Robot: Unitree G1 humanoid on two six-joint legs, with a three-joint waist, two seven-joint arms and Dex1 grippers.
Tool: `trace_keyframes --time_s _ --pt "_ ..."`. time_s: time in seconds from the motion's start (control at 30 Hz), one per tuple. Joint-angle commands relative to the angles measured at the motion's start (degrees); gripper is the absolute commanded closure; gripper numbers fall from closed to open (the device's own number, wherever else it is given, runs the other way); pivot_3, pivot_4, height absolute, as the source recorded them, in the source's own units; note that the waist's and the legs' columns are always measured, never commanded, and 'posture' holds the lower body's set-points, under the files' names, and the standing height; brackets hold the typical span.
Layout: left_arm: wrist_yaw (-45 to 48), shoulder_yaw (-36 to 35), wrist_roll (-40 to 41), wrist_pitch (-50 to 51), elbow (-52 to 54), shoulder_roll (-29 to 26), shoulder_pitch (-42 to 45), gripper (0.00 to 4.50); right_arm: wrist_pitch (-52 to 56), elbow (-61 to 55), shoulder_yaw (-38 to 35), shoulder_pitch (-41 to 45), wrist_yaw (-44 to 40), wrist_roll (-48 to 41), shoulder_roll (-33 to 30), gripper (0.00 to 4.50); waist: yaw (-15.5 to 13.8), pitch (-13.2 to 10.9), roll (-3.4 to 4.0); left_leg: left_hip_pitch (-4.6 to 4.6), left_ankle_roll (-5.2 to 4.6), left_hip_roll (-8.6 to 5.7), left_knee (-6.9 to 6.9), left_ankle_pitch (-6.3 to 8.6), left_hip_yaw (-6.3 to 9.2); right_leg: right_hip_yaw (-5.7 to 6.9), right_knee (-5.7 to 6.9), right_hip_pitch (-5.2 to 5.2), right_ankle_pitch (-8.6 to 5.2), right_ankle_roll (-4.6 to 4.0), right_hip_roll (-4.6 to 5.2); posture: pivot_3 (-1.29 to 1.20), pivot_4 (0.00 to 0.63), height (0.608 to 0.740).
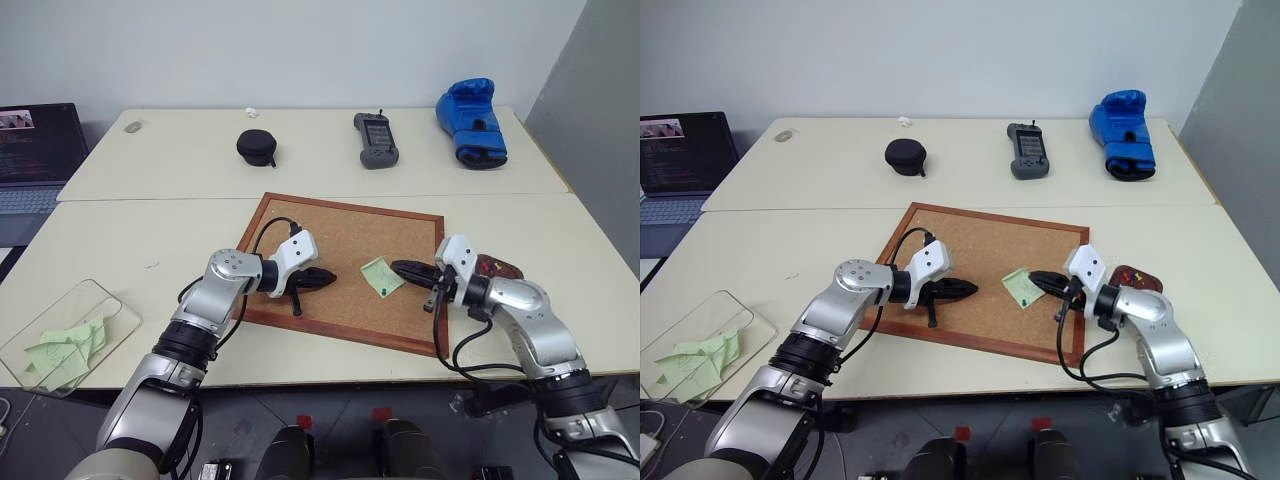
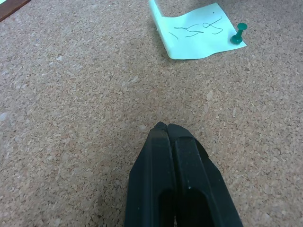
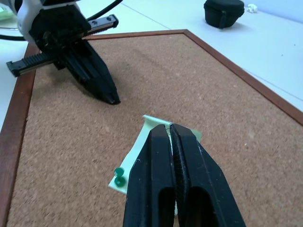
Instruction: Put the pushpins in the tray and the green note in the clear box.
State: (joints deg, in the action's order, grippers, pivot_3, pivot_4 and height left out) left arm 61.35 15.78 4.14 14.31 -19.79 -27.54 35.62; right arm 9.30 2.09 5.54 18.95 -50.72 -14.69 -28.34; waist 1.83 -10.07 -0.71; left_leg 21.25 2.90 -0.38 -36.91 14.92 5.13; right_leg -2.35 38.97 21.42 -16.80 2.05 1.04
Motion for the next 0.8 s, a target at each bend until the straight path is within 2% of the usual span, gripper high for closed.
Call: trace_keyframes --time_s 0.03,0.43,0.8 --pt "-0.67 1.72 -2.58 1.03 -1.81 -0.15 -0.66 4.50 1.06 -3.53 -4.36 -0.53 3.25 -0.24 -1.59 4.48 -0.01 0.00 0.00 0.00 0.00 0.00 0.00 0.00 0.01 0.00 0.00 0.00 0.00 0.00 0.00 0.00 0.150 0.740" --pt "-0.30 1.95 -2.49 1.24 -1.31 -0.34 -1.56 4.50 12.45 -4.37 -19.48 -6.00 18.24 -2.69 -3.06 4.48 -0.05 0.00 0.00 0.00 0.00 0.00 0.04 0.00 -0.02 -0.03 -0.01 0.00 0.00 0.00 0.03 0.00 0.150 0.740" --pt "-0.42 1.88 -2.53 0.87 -2.02 0.02 -0.97 4.50 18.54 -4.95 -23.96 -8.53 20.50 -4.42 -4.14 4.48 -0.03 0.00 0.00 0.01 -0.01 0.00 0.05 0.01 -0.04 -0.04 -0.02 0.00 -0.03 0.04 0.02 0.00 0.150 0.740"
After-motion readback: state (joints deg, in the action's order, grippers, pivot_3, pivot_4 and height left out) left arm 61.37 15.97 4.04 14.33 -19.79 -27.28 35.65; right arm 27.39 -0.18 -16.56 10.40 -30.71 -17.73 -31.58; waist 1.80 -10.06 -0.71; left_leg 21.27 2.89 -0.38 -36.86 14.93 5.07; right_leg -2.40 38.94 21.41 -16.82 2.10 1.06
